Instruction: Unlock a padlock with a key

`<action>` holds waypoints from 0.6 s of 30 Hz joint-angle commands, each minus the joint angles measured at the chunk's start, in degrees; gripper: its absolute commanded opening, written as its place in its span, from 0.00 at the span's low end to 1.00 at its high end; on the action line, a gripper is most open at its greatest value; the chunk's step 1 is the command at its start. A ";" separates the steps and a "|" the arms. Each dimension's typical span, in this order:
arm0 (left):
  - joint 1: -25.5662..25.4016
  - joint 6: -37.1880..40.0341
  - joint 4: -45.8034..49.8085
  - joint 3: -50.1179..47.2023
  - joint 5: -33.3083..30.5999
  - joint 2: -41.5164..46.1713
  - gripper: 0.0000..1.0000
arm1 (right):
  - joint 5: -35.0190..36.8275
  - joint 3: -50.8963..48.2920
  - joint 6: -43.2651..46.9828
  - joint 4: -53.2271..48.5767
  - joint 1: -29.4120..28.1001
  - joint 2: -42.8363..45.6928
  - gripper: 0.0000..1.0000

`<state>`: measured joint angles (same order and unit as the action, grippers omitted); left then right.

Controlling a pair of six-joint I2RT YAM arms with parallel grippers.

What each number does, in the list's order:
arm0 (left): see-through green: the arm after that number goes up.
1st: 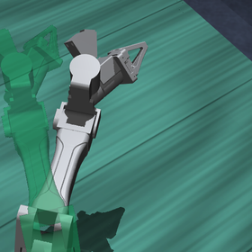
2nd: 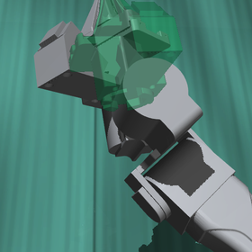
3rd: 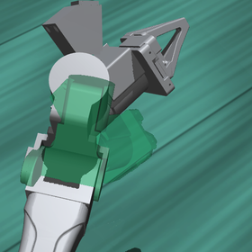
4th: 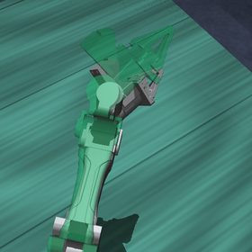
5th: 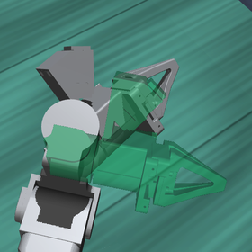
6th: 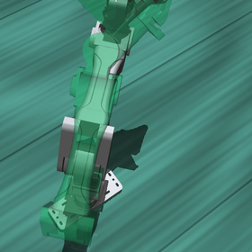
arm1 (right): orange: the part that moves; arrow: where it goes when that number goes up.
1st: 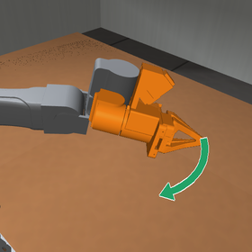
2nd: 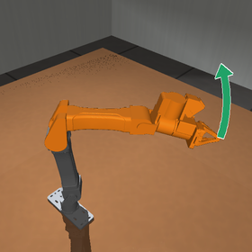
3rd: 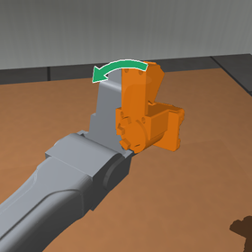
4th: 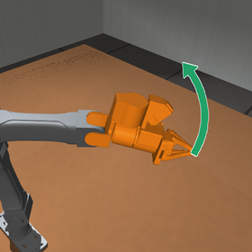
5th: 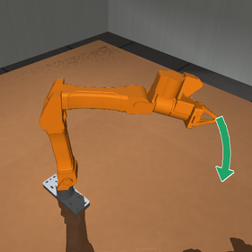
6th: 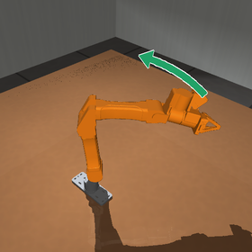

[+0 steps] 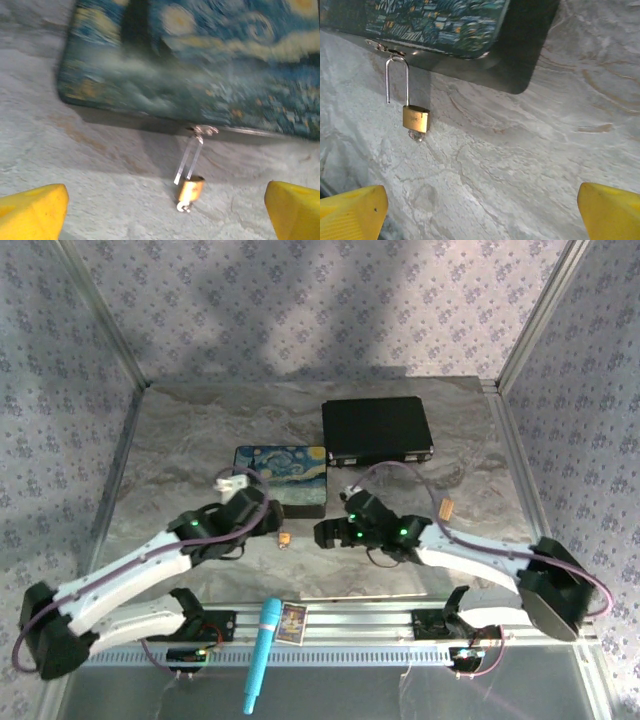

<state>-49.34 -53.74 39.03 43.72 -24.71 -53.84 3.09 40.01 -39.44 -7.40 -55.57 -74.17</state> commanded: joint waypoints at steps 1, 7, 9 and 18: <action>4.92 2.96 1.59 -2.90 4.05 5.61 1.00 | 11.99 6.88 -3.98 -1.63 -5.04 -7.59 0.99; 10.36 2.58 2.19 -7.03 7.24 9.93 1.00 | 14.93 18.36 -5.69 -1.73 -10.62 -21.14 0.87; 11.55 2.66 2.04 -8.23 8.24 11.27 1.00 | 16.06 20.67 -5.91 -2.26 -11.50 -24.23 0.83; 13.69 2.46 1.16 -11.64 11.61 12.53 1.00 | 14.66 23.42 -7.49 -2.19 -12.27 -30.86 0.69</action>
<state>-35.99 -51.88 40.03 32.82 -14.44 -42.02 16.32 61.45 -45.63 -8.23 -67.18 -103.48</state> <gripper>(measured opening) 0.999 0.698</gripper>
